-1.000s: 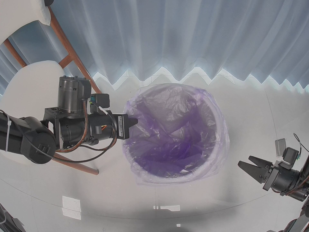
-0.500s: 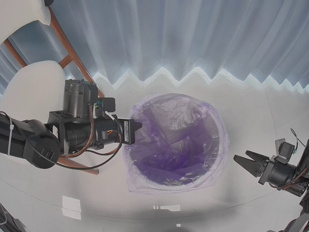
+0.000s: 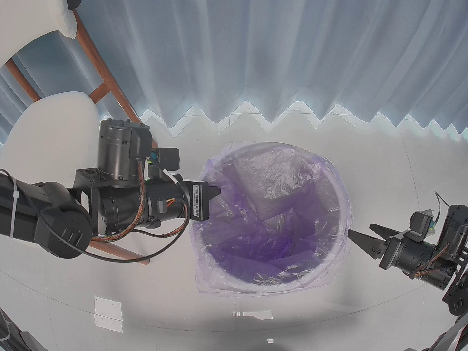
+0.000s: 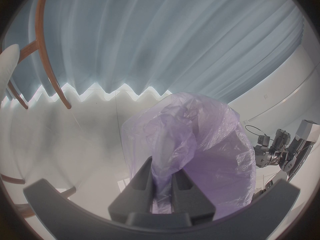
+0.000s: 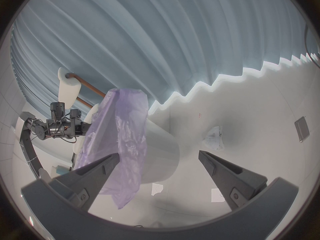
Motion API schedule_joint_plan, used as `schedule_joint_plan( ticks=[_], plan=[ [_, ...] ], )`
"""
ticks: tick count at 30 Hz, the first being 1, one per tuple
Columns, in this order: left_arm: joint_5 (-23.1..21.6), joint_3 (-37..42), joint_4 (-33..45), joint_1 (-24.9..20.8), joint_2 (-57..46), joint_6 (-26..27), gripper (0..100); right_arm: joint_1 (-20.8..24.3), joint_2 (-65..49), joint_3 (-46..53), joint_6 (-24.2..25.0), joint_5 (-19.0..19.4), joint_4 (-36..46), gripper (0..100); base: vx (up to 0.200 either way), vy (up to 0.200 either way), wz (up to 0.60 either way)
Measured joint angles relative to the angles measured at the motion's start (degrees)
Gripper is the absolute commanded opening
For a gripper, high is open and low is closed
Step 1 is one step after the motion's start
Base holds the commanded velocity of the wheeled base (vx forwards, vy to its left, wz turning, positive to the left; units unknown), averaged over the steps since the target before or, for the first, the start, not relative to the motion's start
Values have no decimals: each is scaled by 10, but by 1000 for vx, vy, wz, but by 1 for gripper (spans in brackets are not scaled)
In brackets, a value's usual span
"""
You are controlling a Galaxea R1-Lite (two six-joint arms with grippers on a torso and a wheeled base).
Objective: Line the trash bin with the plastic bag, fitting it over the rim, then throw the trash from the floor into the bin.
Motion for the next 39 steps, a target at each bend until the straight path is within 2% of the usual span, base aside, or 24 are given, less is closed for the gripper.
schedule_joint_plan(
  ticks=[10,11,26,34,39],
  plan=[
    [16,1,0,-7,-1,0,0,3,40,-3,-15,6,-23,100,0,0,0],
    [16,1,0,-7,-1,0,0,3,42,-3,-15,6,-23,0,0,0,0],
    [3,26,0,-15,-19,-2,0,0,70,-24,4,6,-25,0,0,0,0],
    [-58,38,0,-15,-44,-4,0,-1,109,-32,17,6,-28,0,0,0,0],
    [-71,64,0,-15,-63,-4,0,-2,135,-25,17,5,-70,0,0,0,0]
  ],
)
